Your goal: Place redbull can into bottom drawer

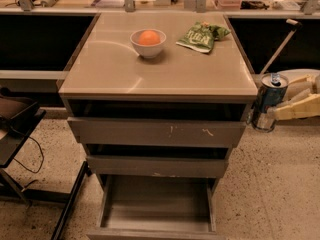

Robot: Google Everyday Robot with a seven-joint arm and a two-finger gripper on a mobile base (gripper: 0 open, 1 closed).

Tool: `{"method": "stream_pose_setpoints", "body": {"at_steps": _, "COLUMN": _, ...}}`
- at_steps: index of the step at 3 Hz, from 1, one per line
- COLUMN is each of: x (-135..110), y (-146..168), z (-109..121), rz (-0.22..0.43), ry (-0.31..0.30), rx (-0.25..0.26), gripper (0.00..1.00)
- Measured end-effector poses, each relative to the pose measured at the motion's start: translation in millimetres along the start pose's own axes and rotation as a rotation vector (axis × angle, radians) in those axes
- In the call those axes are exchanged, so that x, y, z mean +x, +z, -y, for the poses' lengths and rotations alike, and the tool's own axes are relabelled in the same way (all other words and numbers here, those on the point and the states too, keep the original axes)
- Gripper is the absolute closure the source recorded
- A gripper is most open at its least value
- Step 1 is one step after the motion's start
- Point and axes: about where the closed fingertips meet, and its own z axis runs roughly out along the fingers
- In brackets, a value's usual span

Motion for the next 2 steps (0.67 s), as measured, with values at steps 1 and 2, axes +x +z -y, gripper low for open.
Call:
{"method": "stream_pose_setpoints", "body": {"at_steps": 1, "x": 0, "y": 0, "z": 0, "rz": 0.0, "ry": 0.0, "rx": 0.0, "gripper": 1.0}}
{"method": "stream_pose_setpoints", "body": {"at_steps": 2, "x": 15, "y": 14, "z": -12, "rz": 0.016, "ry": 0.007, "rx": 0.013, "gripper": 1.0}}
